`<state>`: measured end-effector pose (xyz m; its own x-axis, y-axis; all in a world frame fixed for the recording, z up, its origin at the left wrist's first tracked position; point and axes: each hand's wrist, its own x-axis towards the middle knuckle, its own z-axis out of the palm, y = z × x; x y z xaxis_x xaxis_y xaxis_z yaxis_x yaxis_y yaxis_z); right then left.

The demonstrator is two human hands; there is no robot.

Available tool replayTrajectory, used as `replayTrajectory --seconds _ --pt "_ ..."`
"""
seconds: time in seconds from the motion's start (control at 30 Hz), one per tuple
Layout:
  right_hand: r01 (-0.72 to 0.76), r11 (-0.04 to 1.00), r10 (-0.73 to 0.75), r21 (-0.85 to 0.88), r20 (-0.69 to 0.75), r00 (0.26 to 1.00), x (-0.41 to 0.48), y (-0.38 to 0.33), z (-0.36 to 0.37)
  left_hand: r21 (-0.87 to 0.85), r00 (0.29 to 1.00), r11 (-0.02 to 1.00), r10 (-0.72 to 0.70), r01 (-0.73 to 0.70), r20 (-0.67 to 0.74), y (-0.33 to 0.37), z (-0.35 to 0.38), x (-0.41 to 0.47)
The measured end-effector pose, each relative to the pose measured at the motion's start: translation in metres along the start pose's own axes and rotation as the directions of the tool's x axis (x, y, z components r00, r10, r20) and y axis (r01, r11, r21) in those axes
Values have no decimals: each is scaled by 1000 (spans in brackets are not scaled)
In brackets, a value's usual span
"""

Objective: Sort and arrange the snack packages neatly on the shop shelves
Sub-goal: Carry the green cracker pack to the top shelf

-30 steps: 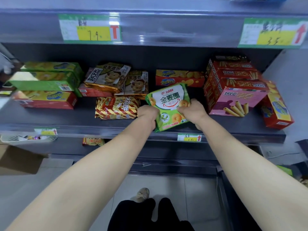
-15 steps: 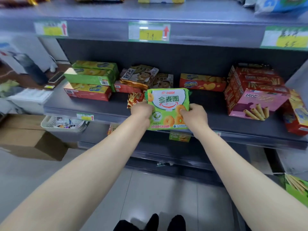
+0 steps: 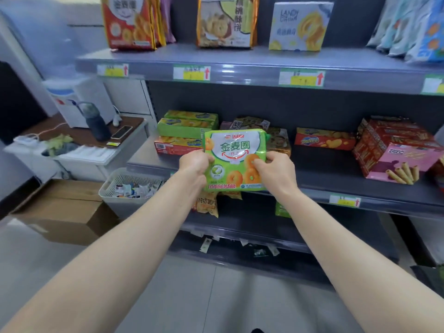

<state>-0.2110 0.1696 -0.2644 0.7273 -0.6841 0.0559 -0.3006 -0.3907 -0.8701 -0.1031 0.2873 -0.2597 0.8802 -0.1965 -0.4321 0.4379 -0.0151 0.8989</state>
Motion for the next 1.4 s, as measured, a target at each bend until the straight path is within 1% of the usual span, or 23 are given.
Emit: replayTrajectory --seconds 0.17,0.37,0.57,0.87,1.03,1.23,1.33,1.4 --pt "117 993 -118 -34 -50 992 -26 -50 31 -60 996 995 81 -79 34 27 -59 -11" --pt "208 978 -208 -13 -56 976 -41 -101 68 -140 984 975 176 -176 -8 64 -121 -23" --pt "300 953 -297 42 -68 953 -41 -141 88 -212 971 948 238 -239 -30 93 -154 -24" --pt "376 921 -366 98 -111 924 -14 -192 92 -252 934 901 354 -354 -46 153 -161 -19" --pt "418 905 -405 82 -134 904 16 -217 90 -290 906 860 416 -419 -74 184 -153 -9" --pt "491 860 -481 137 -104 871 59 -240 98 -365 821 741 550 -564 -152 214 -145 19" --pt "510 839 -505 188 -79 859 77 -250 107 -362 793 710 583 -604 -179 228 -143 35" --pt "521 835 -517 178 -73 853 88 -257 115 -366 780 695 600 -619 -178 240 -143 45"
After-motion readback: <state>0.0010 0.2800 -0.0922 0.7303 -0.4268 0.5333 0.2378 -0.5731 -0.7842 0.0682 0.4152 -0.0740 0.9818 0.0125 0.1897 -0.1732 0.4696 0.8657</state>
